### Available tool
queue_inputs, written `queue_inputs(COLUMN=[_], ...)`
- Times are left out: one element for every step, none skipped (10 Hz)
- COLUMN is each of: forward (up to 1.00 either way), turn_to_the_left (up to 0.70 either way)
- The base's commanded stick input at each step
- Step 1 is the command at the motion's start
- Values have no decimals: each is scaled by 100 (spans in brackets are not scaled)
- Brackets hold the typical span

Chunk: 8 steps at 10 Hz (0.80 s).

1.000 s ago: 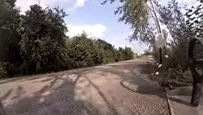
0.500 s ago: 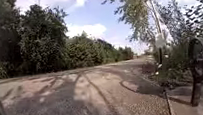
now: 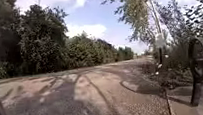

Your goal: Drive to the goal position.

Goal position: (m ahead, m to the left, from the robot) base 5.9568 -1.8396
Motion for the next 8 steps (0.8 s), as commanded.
queue_inputs(forward=[4,4,4,4,3,0,2,3], turn_to_the_left=[0,0,0,0,0,0,0,0])
